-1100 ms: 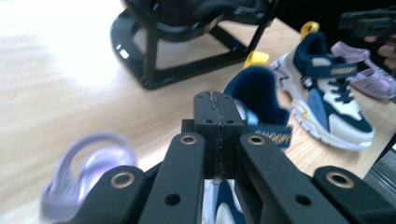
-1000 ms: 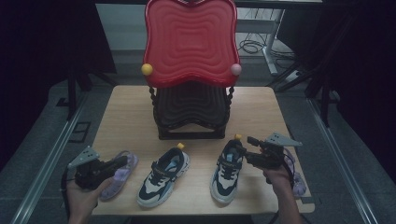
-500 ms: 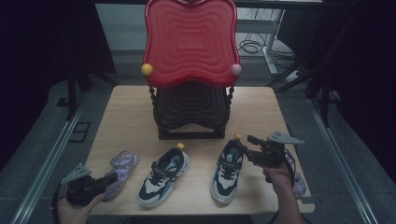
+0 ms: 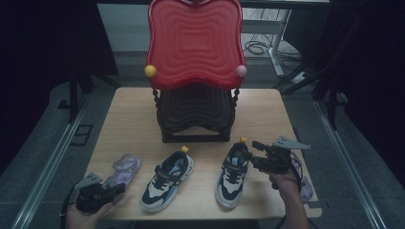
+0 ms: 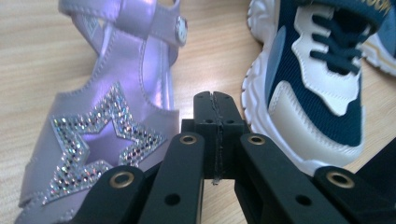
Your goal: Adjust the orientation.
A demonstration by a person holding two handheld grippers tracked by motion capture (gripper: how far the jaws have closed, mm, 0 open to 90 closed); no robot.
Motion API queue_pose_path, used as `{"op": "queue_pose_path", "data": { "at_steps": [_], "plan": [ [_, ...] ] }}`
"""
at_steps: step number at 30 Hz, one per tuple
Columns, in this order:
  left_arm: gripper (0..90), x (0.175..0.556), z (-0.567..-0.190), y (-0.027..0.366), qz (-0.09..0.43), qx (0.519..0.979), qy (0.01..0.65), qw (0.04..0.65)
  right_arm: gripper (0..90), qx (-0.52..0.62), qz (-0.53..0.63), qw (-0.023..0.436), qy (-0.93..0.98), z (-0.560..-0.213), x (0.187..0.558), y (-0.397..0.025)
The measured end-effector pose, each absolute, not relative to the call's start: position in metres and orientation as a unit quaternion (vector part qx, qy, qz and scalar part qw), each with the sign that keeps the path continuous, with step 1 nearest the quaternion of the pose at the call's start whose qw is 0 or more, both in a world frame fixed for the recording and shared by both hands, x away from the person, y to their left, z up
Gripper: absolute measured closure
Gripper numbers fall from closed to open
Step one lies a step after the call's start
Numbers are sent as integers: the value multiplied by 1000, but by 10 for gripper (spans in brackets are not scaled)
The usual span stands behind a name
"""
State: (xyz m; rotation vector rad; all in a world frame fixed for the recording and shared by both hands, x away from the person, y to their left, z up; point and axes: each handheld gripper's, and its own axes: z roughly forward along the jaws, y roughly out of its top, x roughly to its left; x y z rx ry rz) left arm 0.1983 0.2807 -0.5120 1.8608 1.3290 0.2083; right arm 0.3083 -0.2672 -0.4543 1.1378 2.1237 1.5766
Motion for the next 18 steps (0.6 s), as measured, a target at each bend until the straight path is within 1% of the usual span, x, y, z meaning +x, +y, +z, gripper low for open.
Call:
{"op": "queue_pose_path", "data": {
  "at_steps": [7, 18],
  "plan": [
    [900, 193, -520, 281, 73, 740, 538, 397, 338, 395, 536, 138, 733, -455, 308, -270],
    [900, 185, -526, 281, 74, 740, 549, 381, 332, 401, 522, 140, 740, -459, 310, -267]
  ]
}}
